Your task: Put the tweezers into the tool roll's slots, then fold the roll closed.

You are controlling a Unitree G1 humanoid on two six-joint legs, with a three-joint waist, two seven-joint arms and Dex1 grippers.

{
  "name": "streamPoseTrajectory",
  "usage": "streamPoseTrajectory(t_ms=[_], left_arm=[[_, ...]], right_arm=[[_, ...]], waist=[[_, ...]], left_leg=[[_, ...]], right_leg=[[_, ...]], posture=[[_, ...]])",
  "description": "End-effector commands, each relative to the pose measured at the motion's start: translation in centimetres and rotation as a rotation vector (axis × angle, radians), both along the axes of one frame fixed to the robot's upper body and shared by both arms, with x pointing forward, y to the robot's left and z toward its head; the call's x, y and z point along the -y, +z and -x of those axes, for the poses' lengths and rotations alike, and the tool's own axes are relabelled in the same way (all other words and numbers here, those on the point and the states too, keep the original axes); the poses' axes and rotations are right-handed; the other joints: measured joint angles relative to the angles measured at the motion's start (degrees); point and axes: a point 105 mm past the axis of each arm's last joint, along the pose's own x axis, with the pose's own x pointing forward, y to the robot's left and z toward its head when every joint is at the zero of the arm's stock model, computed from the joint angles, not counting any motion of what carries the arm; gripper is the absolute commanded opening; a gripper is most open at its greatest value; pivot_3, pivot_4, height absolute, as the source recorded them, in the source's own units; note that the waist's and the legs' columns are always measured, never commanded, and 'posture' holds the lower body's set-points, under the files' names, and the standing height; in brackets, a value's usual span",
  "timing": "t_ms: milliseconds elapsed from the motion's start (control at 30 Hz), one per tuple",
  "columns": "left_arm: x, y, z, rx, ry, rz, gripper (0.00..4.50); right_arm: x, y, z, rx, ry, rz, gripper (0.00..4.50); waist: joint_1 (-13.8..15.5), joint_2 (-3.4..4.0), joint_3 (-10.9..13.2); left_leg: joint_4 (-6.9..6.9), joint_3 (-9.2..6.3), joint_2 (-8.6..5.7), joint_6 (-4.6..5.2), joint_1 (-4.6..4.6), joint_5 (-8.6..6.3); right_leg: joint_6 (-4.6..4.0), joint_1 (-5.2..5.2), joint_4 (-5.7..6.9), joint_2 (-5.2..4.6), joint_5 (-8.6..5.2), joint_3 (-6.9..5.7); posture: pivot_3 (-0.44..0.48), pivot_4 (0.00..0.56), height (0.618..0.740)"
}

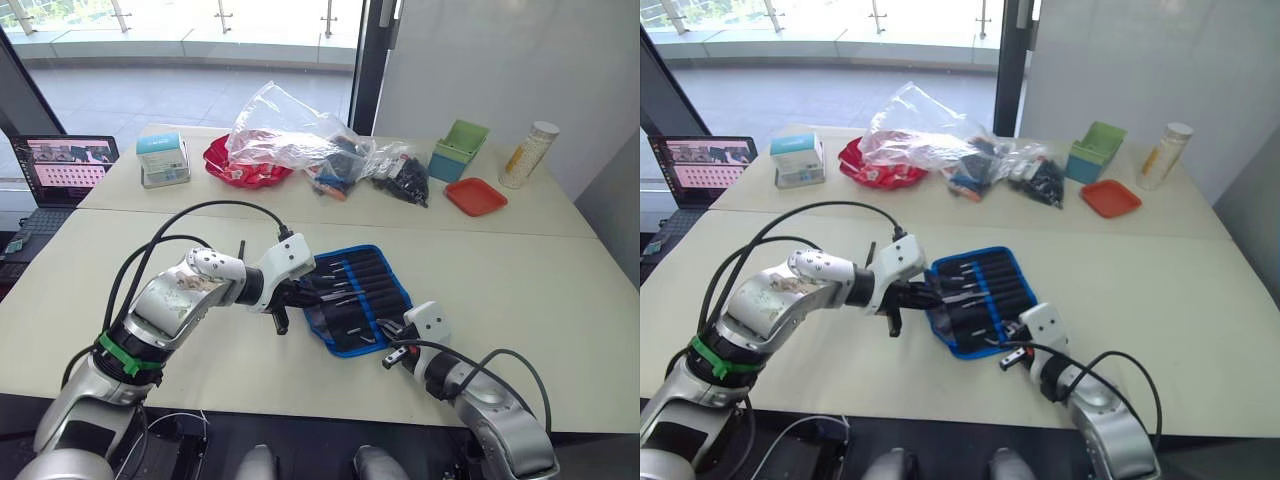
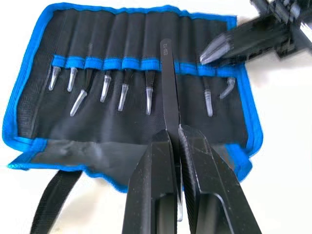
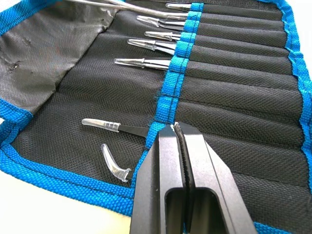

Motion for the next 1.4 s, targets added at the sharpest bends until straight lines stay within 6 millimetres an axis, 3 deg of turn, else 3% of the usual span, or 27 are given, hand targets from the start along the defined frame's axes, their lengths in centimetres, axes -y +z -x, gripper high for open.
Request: streamPoseTrajectory(t_ms=[33, 233, 800, 1267, 1400], left_arm=[[0.1, 0.1, 0.5, -0.009, -0.037, -0.06, 0.03], [-0.2, -0.7, 0.0, -0.005, -0.04, -0.122, 0.03], [1.8, -1.3, -1.3, 0.023, -0.059, -0.169, 0.03], [4.2, -2.1, -2.0, 0.029, -0.106, -0.15, 0.03], [6.0, -2.7, -2.3, 0.041, -0.139, -0.119, 0.03]], right_arm=[[-0.1, -1.6, 0.5, -0.066, -0.01, 0.008, 0.0], [-0.2, -1.6, 0.5, -0.067, -0.018, 0.004, 0.0], [-0.4, -1.7, 0.8, -0.068, -0.033, -0.01, 0.0], [-0.5, -1.8, 1.0, -0.07, -0.046, -0.015, 0.0], [-0.5, -1.8, 1.1, -0.072, -0.044, -0.016, 0.0]], waist=[[0.0, 0.02, 0.02], [0.07, 0.0, 0.06], [0.22, -0.01, 0.06], [0.38, -0.01, 0.06], [0.48, -0.01, 0.05]], left_leg=[[0.0, 0.0, 0.0, 0.0, -0.01, 0.0], [0.01, 0.0, 0.0, 0.02, -0.02, 0.02], [0.03, -0.01, -0.01, 0.03, -0.05, 0.03], [0.06, -0.02, -0.03, 0.04, -0.06, 0.03], [0.08, -0.03, -0.04, 0.04, -0.07, 0.03]], right_leg=[[0.0, -0.01, 0.01, 0.0, 0.0, 0.0], [0.0, -0.02, 0.01, 0.0, 0.0, 0.0], [0.0, -0.02, 0.04, 0.01, 0.0, 0.0], [-0.01, -0.01, 0.09, 0.0, 0.01, 0.0], [-0.01, -0.01, 0.1, 0.0, 0.01, 0.0]], posture=[[0.0, 0.15, 0.717], [0.0, 0.15, 0.717], [0.0, 0.15, 0.717], [0.0, 0.15, 0.717], [0.0, 0.15, 0.717]])
